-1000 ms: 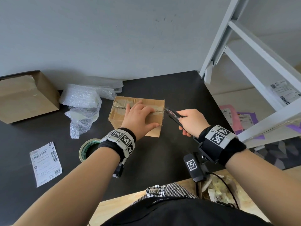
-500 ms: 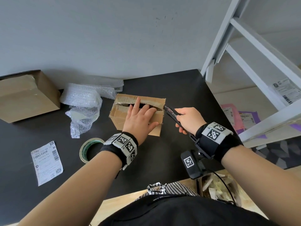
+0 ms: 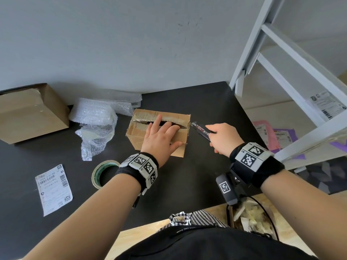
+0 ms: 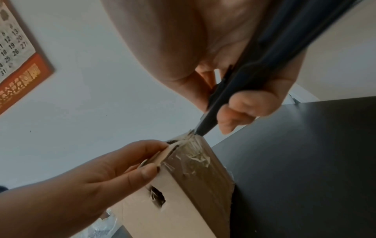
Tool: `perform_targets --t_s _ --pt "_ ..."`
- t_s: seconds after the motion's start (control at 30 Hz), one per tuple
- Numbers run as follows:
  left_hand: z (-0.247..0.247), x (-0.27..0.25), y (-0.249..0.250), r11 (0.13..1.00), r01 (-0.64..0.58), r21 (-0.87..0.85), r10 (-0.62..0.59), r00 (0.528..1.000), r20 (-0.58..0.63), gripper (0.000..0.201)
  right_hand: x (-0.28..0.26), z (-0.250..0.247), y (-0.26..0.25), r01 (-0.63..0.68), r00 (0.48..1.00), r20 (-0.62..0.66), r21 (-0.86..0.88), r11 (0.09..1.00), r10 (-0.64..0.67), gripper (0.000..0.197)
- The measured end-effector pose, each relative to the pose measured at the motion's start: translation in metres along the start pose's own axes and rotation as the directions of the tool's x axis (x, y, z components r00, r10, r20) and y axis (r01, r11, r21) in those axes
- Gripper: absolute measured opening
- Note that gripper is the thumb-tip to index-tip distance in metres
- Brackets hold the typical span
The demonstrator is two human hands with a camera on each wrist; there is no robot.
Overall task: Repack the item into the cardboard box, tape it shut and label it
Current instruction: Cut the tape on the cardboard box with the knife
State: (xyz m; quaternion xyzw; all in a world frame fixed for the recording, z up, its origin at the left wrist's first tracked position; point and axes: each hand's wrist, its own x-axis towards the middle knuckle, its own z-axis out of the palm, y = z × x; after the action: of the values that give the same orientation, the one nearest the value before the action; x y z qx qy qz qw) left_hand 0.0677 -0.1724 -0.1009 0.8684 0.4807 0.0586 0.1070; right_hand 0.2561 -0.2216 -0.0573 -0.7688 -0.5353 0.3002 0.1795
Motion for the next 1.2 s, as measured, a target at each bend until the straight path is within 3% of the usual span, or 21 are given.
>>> perform_targets --t_s 0.27,0.67,1.07,1.2 --pt "-0.002 0.0 0.001 1.0 0.009 -0.007 -0.009 1.0 0.011 0.053 -0.004 0.002 0.002 0.017 0.998 -0.053 0.037 0.999 -0.015 0.04" --pt "-0.004 0.0 0.003 1.0 0.016 0.006 -0.016 0.999 0.033 0.053 -0.002 0.005 -0.007 -0.025 1.0 -0.011 0.016 1.0 0.025 0.041" --pt "-0.003 0.002 0.003 1.0 0.018 0.0 -0.018 0.999 0.029 0.053 -0.007 0.002 -0.008 0.014 0.996 0.094 -0.008 1.0 -0.013 0.037" --pt "-0.003 0.004 0.002 1.0 0.019 -0.023 -0.019 1.0 0.022 0.052 -0.004 0.002 -0.011 0.014 0.997 0.072 0.012 1.0 -0.014 0.037"
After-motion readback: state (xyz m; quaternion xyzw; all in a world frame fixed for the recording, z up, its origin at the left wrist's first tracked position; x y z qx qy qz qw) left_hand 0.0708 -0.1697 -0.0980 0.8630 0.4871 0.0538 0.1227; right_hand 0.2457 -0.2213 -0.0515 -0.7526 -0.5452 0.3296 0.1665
